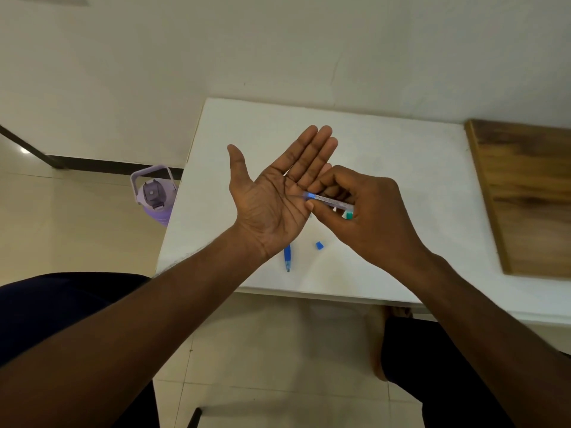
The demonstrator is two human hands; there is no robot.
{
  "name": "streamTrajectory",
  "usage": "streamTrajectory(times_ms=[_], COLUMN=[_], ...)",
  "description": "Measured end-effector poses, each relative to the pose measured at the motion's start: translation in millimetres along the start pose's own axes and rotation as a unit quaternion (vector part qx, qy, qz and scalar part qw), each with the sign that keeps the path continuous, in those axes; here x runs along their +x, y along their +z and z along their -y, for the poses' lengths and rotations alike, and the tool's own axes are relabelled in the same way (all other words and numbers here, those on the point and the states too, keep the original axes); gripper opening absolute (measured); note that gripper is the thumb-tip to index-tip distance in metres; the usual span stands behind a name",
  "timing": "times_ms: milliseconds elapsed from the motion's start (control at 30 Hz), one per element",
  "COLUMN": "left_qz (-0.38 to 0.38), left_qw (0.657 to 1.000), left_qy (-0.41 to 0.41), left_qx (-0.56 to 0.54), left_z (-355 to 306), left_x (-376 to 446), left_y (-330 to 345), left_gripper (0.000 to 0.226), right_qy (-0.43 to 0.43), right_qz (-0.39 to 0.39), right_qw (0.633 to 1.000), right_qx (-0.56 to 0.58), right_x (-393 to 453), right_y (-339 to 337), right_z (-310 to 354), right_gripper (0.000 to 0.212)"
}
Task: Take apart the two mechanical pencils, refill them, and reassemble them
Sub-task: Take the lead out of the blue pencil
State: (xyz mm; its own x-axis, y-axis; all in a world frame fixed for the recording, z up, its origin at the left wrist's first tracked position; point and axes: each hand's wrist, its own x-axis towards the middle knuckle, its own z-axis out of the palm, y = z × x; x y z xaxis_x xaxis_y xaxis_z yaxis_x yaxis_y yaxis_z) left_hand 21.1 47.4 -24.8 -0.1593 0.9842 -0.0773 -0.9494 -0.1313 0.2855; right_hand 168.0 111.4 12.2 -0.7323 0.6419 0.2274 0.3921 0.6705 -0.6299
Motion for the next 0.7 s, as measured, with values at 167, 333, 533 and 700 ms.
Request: streamTrajectory(times_ms=[167,333,533,700], left_qz=[-0.005,-0.123,-0.293,-0.217], left_qw=[1.0,0.987,0.838,0.817], left_qy=[-0.006,0.011,0.112,0.145], left_qx=[0.007,0.103,0.447,0.514], left_z=[-4,-12,-3,0], left_x=[-1,-2,-11,-16], left_y=[4,10,-1,-4], left_gripper=[0.112,0.084,0.038,0.027], right_qy=[0.027,0.058,0.095,0.1], right_qz=[-0.022,-0.042,-0.067,-0.081], right_qw=[0.999,0.991,0.986,0.984], right_qx=[0.039,0.109,0.121,0.12], right_x=[-5,-1,3,5], right_y=[7,5,-5,-6], right_z=[-2,-3,-14,-20], right_gripper=[0.023,0.02,0.016,0.013])
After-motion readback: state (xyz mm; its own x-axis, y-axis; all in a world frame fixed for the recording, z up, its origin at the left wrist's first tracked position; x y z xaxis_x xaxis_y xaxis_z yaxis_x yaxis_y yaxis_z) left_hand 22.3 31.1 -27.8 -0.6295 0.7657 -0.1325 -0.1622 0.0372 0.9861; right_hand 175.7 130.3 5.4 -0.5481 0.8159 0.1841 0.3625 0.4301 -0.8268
